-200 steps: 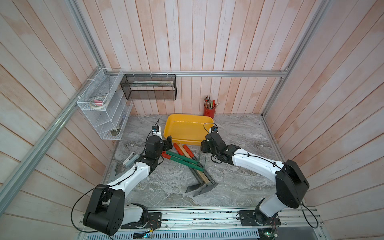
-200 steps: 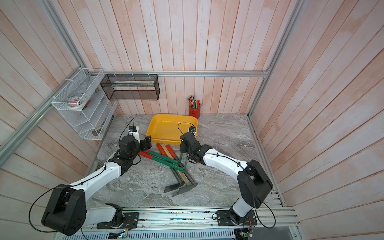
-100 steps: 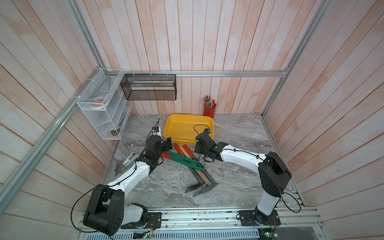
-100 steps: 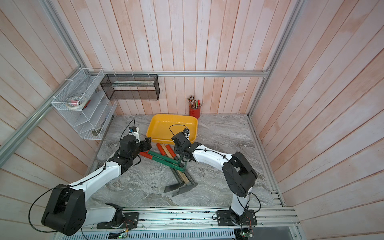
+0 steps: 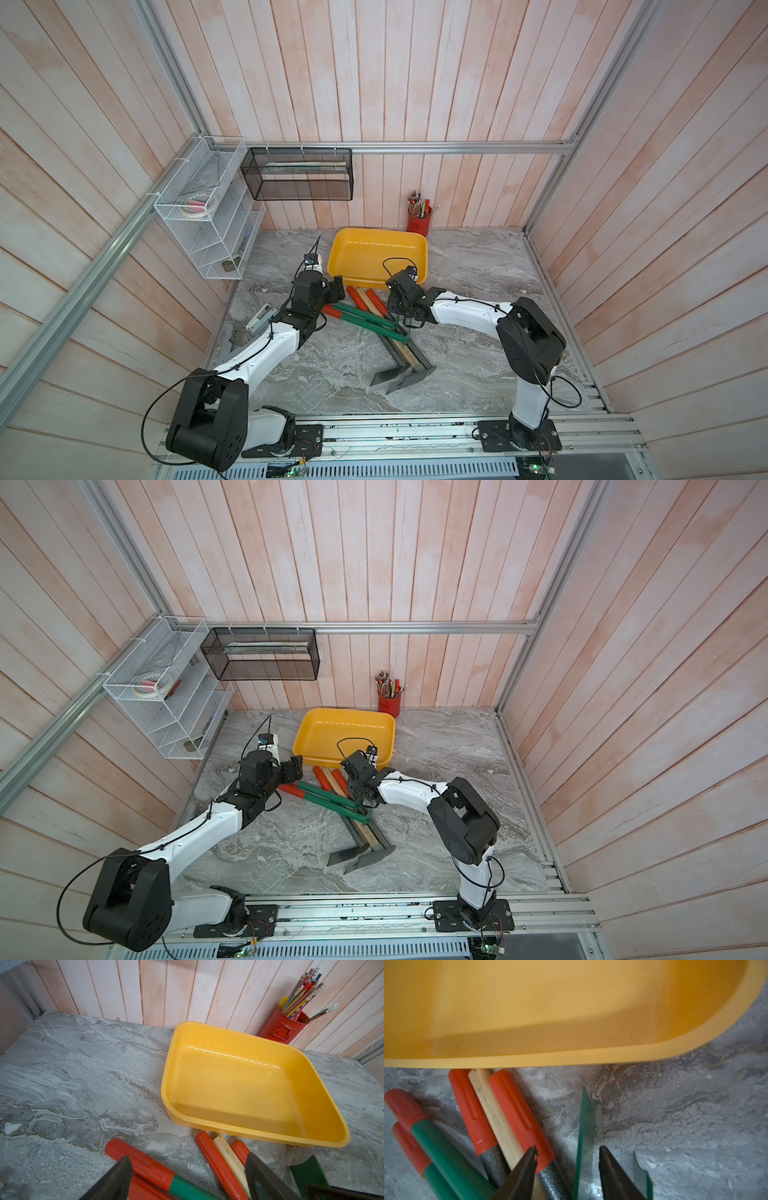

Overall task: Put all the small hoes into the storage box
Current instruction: Pick up the hoe from the center of the board.

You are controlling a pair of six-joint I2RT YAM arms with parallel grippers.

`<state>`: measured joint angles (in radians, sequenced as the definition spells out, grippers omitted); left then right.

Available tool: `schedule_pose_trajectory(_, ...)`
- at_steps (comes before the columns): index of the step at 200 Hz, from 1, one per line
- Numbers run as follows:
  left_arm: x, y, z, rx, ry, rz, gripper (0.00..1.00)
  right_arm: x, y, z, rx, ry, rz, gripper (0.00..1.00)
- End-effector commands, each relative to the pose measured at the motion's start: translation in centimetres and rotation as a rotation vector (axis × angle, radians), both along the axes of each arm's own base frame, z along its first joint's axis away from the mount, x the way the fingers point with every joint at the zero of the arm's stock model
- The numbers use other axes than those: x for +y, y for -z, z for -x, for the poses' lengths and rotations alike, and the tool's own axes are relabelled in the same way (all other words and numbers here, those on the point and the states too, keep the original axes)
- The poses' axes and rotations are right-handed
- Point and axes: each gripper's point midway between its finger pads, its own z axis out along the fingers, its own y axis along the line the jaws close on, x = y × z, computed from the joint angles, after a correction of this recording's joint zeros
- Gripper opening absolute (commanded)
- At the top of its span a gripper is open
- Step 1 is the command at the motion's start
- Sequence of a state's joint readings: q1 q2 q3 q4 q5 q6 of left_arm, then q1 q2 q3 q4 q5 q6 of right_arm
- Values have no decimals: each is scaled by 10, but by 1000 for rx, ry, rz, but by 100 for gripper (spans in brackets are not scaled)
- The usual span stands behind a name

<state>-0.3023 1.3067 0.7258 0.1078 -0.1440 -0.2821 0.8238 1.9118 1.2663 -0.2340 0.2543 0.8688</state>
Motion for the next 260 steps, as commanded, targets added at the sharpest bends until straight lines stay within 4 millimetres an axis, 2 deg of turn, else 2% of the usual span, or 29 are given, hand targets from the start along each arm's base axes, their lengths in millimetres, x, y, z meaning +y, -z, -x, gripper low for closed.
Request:
schedule_pose_trajectory(1, 0, -21, -3, -43, -11, 12, 87, 6, 9, -1, 18, 4, 6, 49)
schedule_pose_trajectory(36, -1, -23, -2, -47, -1, 17, 87, 4, 15, -4, 13, 25, 25, 43)
schedule_pose_trajectory(111, -4, -24, -1, -58, 19, 20, 87, 7, -2, -8, -17, 27, 11, 24)
schedule_pose_trajectory(142, -10, -25, 1, -73, 59, 28, 88, 4, -9, -10, -34, 26, 14, 6)
schedule_pose_trajectory(196, -11, -31, 2, -80, 69, 27, 88, 5, -20, -4, -32, -3, 13, 1)
schedule_pose_trajectory(223, -16, -40, 2, -88, 95, 31, 88, 3, -38, 0, -56, -44, 33, 0)
schedule_pose_trajectory(260, -36, -62, 5, -103, 203, 70, 88, -4, -85, 8, -174, -144, 108, 0)
